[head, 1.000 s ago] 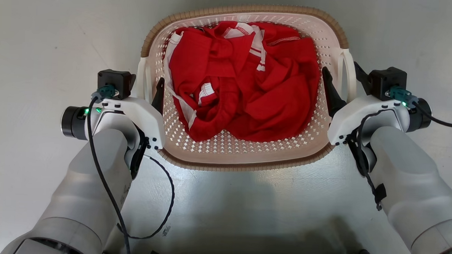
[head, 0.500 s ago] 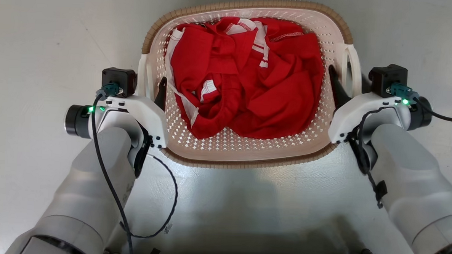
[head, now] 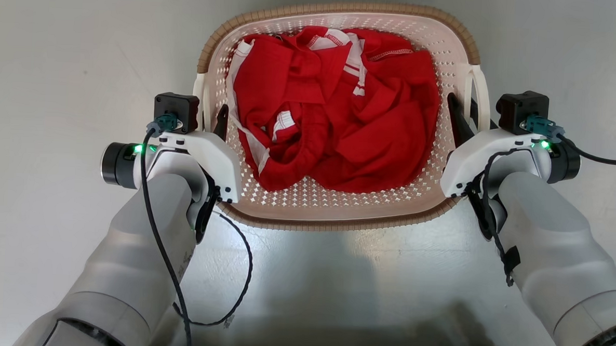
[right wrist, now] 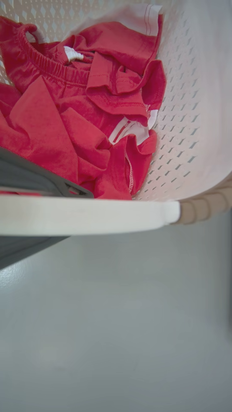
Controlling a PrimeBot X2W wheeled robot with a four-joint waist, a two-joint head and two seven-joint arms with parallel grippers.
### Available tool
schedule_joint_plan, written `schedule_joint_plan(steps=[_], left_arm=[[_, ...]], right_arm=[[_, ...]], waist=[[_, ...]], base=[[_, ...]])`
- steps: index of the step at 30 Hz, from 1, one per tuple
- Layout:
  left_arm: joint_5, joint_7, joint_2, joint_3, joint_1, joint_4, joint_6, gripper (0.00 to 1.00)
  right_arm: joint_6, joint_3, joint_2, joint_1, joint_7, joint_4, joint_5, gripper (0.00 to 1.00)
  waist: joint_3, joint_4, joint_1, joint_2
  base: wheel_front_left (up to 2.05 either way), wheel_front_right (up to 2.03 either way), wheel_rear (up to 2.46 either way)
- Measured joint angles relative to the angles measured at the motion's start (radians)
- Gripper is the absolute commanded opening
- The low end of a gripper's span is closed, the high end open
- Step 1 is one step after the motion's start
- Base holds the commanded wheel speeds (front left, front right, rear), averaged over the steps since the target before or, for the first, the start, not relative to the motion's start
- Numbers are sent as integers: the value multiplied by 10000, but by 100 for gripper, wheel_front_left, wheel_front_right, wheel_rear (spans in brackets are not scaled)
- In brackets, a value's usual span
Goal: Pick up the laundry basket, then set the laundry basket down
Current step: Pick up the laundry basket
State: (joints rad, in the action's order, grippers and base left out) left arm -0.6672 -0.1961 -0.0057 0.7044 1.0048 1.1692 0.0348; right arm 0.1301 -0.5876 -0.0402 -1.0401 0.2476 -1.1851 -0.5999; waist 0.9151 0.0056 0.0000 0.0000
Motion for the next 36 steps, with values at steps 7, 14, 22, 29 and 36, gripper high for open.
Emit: schedule_joint_plan(steps=[7, 14, 22, 29, 36], left_arm=[[-190, 33, -25, 267, -6, 268, 0, 0], [-257, 550, -105, 608, -280, 550, -27, 0], [-456, 988, -148, 790, -1107, 756, -27, 0], [-631, 1287, -188, 941, -1782, 796, -27, 0], [-897, 1620, -213, 1137, -2456, 802, -61, 0]], right_arm=[[0, -178, 44, 163, 0, -21, -309, 0], [0, -512, 117, 736, -276, -130, -826, 0], [0, -1049, 224, 1542, -842, -148, -1402, 0], [2, -1396, 288, 2088, -1170, -276, -1758, 0], [4, -1710, 337, 2576, -1540, -336, -2029, 0]], waist=[[-575, -77, 0, 0], [-1480, -213, 0, 0], [-2730, -364, 0, 0], [-3831, -414, 0, 0], [-4900, -393, 0, 0]], base=[[0, 0, 0], [0, 0, 0], [0, 0, 0], [0, 0, 0], [0, 0, 0]])
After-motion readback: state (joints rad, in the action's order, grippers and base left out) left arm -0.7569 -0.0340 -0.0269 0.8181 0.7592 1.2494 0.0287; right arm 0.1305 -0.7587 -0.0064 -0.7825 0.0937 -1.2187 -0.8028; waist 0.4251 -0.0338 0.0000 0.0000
